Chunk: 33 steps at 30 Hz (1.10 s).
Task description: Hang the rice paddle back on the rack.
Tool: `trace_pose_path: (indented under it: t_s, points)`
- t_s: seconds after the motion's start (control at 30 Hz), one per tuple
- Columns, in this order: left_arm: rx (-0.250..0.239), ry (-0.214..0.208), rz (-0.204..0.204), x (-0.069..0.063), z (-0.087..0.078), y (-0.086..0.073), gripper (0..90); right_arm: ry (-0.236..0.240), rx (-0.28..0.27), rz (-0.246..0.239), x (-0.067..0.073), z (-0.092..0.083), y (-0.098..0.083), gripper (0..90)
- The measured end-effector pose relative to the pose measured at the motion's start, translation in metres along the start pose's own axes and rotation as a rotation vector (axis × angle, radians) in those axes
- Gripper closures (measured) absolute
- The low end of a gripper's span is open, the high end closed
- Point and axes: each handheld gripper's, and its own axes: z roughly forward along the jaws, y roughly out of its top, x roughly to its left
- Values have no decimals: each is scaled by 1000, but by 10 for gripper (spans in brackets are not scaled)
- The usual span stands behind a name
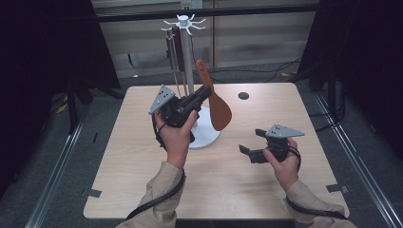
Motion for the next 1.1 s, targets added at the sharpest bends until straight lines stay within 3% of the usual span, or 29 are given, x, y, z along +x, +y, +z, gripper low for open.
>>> trace_pose_path:
  t_s: [1.1]
  points:
    - [-63,-4,36,4,11,27,831,-3,-6,8,-3,-2,0,63]
